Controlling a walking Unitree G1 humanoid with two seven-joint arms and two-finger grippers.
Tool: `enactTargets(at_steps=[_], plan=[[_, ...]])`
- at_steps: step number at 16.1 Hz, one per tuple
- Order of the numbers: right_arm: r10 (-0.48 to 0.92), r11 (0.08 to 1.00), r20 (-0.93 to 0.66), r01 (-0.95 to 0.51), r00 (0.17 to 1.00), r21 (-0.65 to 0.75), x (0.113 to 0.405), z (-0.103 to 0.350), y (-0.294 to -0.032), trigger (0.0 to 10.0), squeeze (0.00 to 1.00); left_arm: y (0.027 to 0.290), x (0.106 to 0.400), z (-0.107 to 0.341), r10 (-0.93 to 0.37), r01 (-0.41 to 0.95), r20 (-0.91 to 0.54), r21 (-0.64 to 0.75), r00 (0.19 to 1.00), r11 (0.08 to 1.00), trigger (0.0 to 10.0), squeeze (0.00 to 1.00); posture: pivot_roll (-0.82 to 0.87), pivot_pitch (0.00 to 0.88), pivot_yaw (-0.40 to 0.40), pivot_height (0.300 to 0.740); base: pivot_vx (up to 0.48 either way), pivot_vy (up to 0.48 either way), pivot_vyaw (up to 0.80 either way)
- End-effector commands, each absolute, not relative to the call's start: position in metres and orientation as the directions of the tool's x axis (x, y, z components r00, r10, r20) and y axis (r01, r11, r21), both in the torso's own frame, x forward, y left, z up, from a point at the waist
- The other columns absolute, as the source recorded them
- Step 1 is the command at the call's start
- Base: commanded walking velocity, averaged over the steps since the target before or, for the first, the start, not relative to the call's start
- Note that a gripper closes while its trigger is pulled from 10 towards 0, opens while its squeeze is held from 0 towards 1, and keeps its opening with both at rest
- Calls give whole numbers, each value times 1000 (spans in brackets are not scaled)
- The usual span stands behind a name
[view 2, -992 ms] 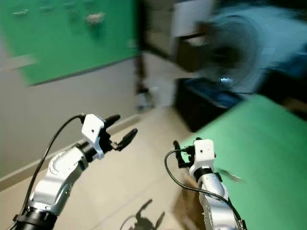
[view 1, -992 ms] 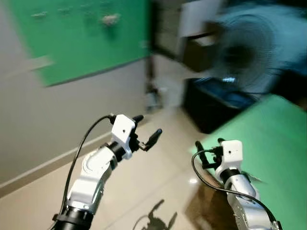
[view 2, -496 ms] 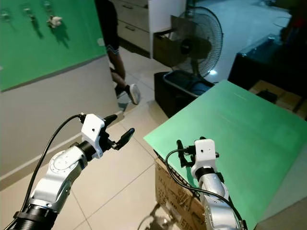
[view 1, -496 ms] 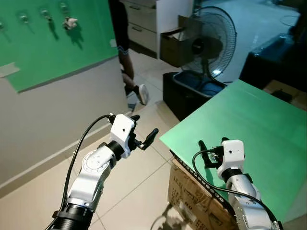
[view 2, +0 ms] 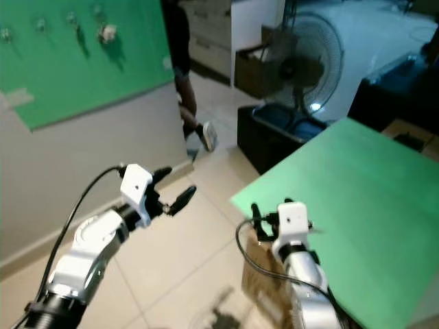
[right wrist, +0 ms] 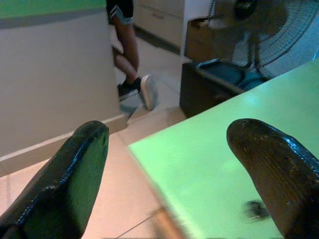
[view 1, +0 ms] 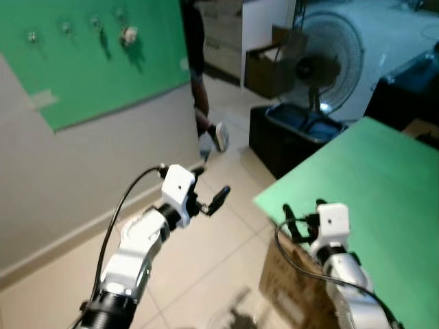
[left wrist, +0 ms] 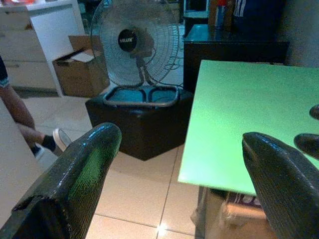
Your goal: Hang keys on a hook
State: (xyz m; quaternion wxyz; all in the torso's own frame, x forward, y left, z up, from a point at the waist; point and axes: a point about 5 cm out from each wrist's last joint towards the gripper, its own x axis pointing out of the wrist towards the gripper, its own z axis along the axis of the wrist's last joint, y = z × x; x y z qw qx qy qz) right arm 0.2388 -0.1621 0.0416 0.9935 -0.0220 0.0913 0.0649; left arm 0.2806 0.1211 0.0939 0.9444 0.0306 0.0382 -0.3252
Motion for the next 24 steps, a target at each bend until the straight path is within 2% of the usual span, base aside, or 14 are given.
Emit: enactTargets(at_steps=[1, 6, 9, 11, 13, 14, 15, 16, 17, 18, 23, 24], plan=[[144, 988, -161, -151, 976, -33, 239, 45, -159, 10000, 0, 121, 281, 96, -622, 626, -87, 42, 778, 778, 10000, 0, -56, 0, 60, 740, 0, 480, -756], [157, 987, -159, -162, 975, -20, 231, 43, -155, 10000, 0, 127, 274, 94, -604, 609, -98, 44, 791, 792, 10000, 0, -41, 0, 63, 740, 133, 406, -747], [152, 988, -147, -155, 977, -7, 231, 44, -151, 10000, 0, 121, 269, 89, -619, 628, -123, 50, 775, 776, 10000, 0, -42, 0, 78, 740, 465, 0, -735], [115, 993, -130, -119, 985, -25, 233, 45, -154, 10000, 0, 123, 273, 84, -576, 582, -124, 13, 808, 813, 10000, 0, -40, 0, 80, 740, 480, 0, -694], [18, 999, -85, -21, 996, -38, 235, 51, -162, 10000, 0, 150, 282, 71, -334, 323, -155, -93, 930, 942, 10000, 0, -40, 0, 80, 740, 240, 0, 0], [-60, 997, -56, 57, 997, -44, 232, 57, -170, 10000, 0, 189, 275, 61, -101, 65, -197, -185, 975, 981, 10000, 0, -39, 0, 73, 740, 0, 0, 0], [-92, 995, -30, 90, 995, -49, 226, 63, -174, 10000, 0, 220, 254, 55, 24, -77, -233, -222, 972, 972, 10000, 0, -40, 0, 69, 740, 0, 0, 0], [-77, 997, -41, 76, 996, -35, 223, 61, -172, 10000, 0, 221, 238, 52, -12, -38, -243, -198, 970, 980, 10000, 0, -36, 0, 62, 740, 0, 0, 0], [-42, 999, -66, 40, 997, -28, 224, 55, -166, 10000, 0, 195, 235, 44, -138, 95, -265, -170, 954, 981, 10000, 0, -37, 0, 58, 740, 0, 0, 0], [-35, 999, -68, 33, 997, -29, 225, 54, -165, 10000, 0, 183, 239, 46, -190, 145, -254, -187, 948, 972, 10000, 0, -33, 0, 55, 740, 0, 0, 0], [-76, 997, -61, 75, 995, -26, 222, 53, -165, 10000, 0, 165, 246, 49, -289, 246, -254, -191, 923, 950, 10000, 0, -63, 0, 85, 740, 0, 0, 0], [-87, 996, -60, 86, 994, -29, 221, 52, -166, 10000, 0, 165, 246, 47, -283, 231, -254, -214, 925, 949, 10000, 0, -73, 0, 93, 740, 0, 0, 0]])
